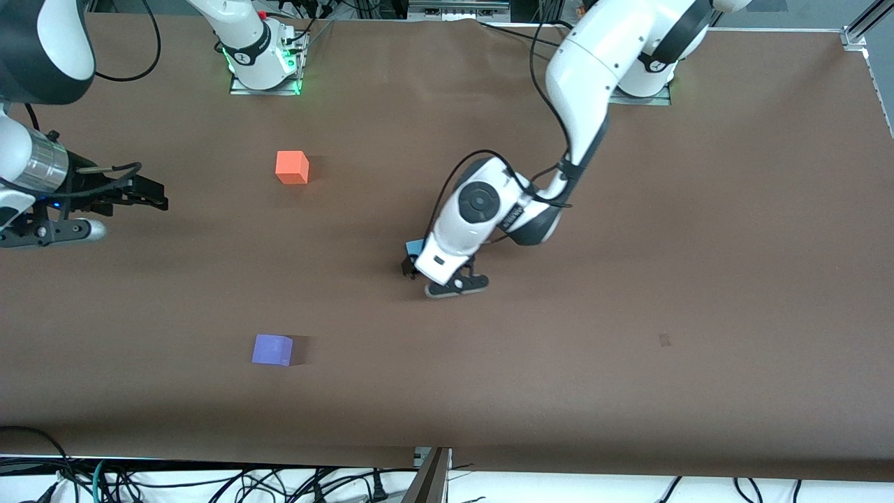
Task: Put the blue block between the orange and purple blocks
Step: 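Carry the light-blue cube with the left gripper toward the table middle, then set the cube down, open the left gripper while the right gripper reaches it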
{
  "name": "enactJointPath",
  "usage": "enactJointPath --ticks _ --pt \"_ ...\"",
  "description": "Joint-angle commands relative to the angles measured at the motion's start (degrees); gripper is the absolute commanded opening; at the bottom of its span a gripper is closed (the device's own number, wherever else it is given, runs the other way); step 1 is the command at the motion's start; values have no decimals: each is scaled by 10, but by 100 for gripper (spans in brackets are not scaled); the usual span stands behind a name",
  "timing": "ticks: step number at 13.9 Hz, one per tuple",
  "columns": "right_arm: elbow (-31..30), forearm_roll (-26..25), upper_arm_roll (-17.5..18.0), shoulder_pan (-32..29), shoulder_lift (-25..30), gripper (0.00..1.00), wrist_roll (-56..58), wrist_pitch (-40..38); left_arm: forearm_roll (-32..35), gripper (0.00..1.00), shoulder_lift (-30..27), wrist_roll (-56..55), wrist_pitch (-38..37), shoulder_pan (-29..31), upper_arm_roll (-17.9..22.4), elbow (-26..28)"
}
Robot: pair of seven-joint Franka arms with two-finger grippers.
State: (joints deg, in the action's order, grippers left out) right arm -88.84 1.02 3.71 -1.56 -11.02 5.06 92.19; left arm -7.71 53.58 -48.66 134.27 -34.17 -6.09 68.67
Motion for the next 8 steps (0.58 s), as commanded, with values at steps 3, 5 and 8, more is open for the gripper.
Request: enactJointPath --ticks 3,5,8 --pt "9 9 9 15 -31 100 7 55 -9 100 -55 6 -81 80 -9 14" --pt "10 9 9 58 -58 100 -36 92 -2 100 -66 8 -113 91 -7 13" --pt "12 1 9 141 -110 100 -166 153 -1 100 -112 97 -212 132 -7 14"
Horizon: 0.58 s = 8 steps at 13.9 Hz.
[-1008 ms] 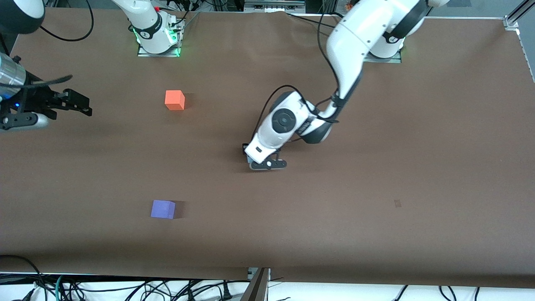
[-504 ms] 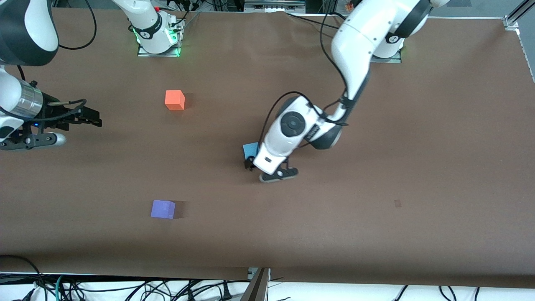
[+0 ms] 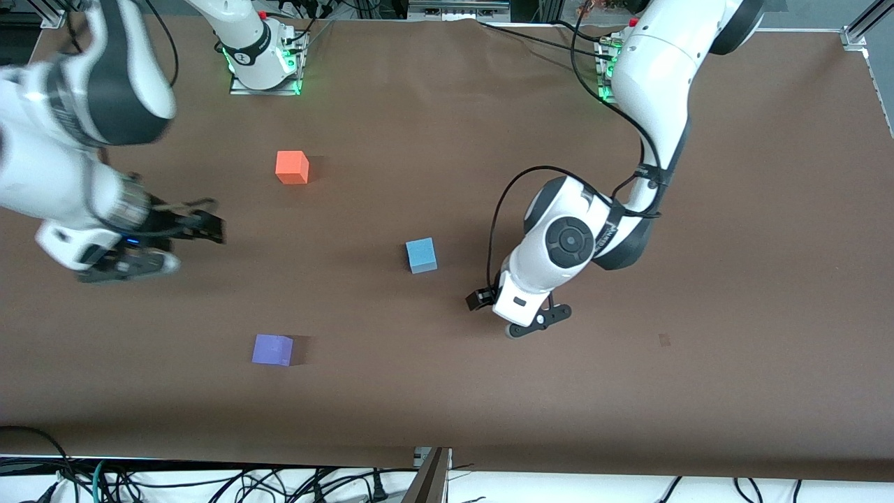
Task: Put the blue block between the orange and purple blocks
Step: 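Set the cube down, open the left gripper while the right gripper reaches it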
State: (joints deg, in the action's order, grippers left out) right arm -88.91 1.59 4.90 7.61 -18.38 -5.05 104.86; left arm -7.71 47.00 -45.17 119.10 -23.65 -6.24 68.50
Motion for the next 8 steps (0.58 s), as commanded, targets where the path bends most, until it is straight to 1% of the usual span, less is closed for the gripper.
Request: enactJointPath --ticks 1,2,3,4,5,6,8 --pt "13 -1 -2 67 -55 100 -89 45 -2 100 -65 105 -96 40 -5 16" --pt "13 -1 -2 85 -74 100 -115 74 -1 100 -87 131 -132 44 0 23" --pt "13 1 -2 94 -94 100 -132 103 -1 100 -121 137 -146 57 1 45" --pt "13 3 -2 103 -111 100 -140 133 0 100 -165 138 -148 63 2 85" --pt "13 2 -2 125 -128 100 -139 168 8 100 -222 134 -148 65 2 134" --pt "13 0 -2 150 -143 100 -139 202 29 100 -278 130 -148 68 2 181" --pt "13 -6 -3 173 -176 100 -178 255 37 100 -392 131 -177 86 2 265"
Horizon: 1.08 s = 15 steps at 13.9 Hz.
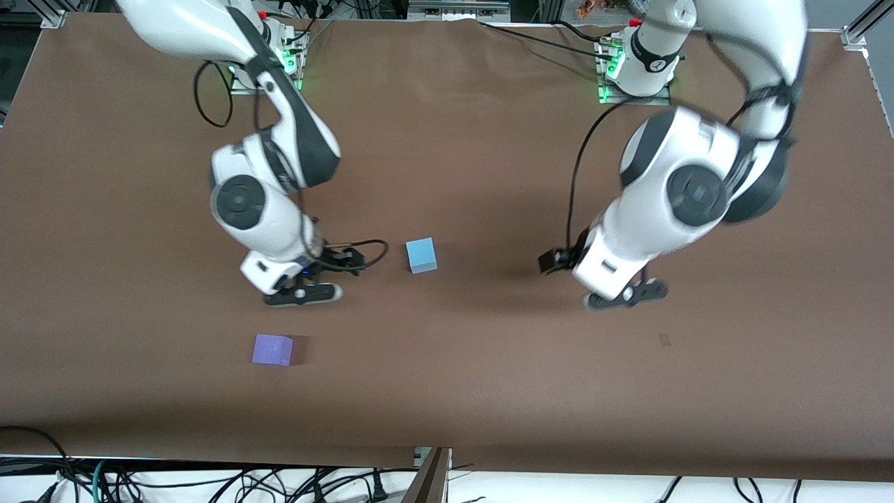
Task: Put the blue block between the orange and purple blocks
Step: 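Set the cube down, open the left gripper while the right gripper reaches it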
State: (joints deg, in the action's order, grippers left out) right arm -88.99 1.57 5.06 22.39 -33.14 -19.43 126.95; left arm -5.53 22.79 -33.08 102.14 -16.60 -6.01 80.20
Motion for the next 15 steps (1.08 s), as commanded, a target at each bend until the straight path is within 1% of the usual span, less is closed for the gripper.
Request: enactJointPath --ticks 1,2,3,4,5,6,7,8,10,11,13,15 --pt "14 -7 -5 37 -44 100 -46 48 16 100 -193 15 -28 35 -1 173" --pt "14 -6 -6 51 -54 100 -47 63 25 100 -226 20 -47 57 -1 191" --pt "14 -6 -6 63 -61 100 -47 78 49 100 -247 32 -69 73 -3 197" --pt "14 -5 -6 77 -64 100 -48 84 68 100 -258 52 -91 88 -3 199" --pt "13 -3 -6 90 -68 100 -48 84 72 100 -264 73 -100 110 -3 202" --pt "14 -5 -6 97 -72 100 -55 84 73 100 -268 105 -98 137 -4 216" --pt "14 -2 -6 104 -80 100 -61 84 73 100 -274 141 -92 160 -5 235" --pt "14 -4 -6 107 -88 100 -63 84 73 100 -288 164 -66 183 -7 266" --pt "14 -8 -6 109 -104 100 -62 87 73 100 -314 174 -10 194 -6 334" --pt "14 -10 -6 113 -105 100 -58 95 72 100 -313 174 14 199 -7 348" --pt "13 -22 -6 114 -106 100 -63 99 70 100 -281 173 23 198 -7 334" --pt "14 -19 -6 122 -106 100 -62 99 67 100 -257 173 18 198 -7 297"
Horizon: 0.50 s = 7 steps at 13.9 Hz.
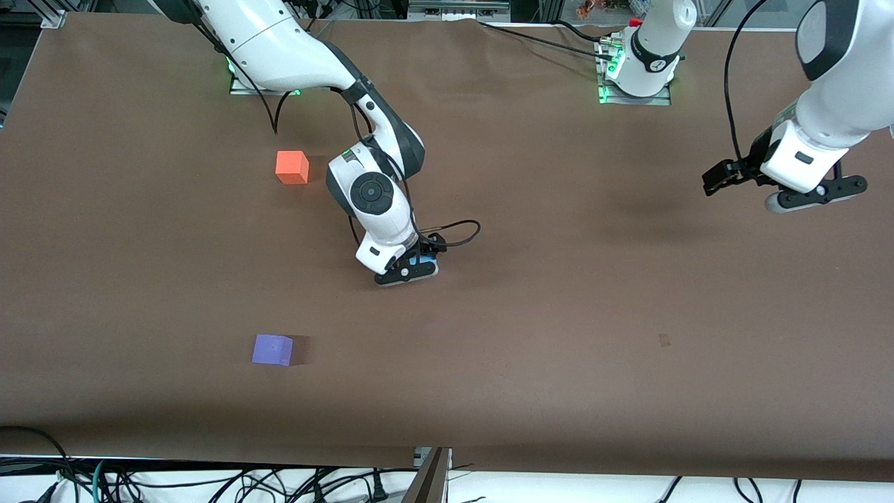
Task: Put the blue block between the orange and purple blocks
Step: 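Grasp the light-blue cube with the right gripper while the left gripper withdraws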
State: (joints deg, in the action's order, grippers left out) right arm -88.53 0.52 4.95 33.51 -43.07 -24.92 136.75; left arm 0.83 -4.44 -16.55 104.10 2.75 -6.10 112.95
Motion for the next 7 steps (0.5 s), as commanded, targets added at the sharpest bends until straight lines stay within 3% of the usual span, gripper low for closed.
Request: enactJointPath --ticks 1,7 --pt "9 -10 -5 11 -7 100 -7 1 3 100 27 8 -5 3 -6 -45" --pt "35 -8 -5 10 -2 100 -4 -5 10 100 102 14 -90 -35 -8 -180"
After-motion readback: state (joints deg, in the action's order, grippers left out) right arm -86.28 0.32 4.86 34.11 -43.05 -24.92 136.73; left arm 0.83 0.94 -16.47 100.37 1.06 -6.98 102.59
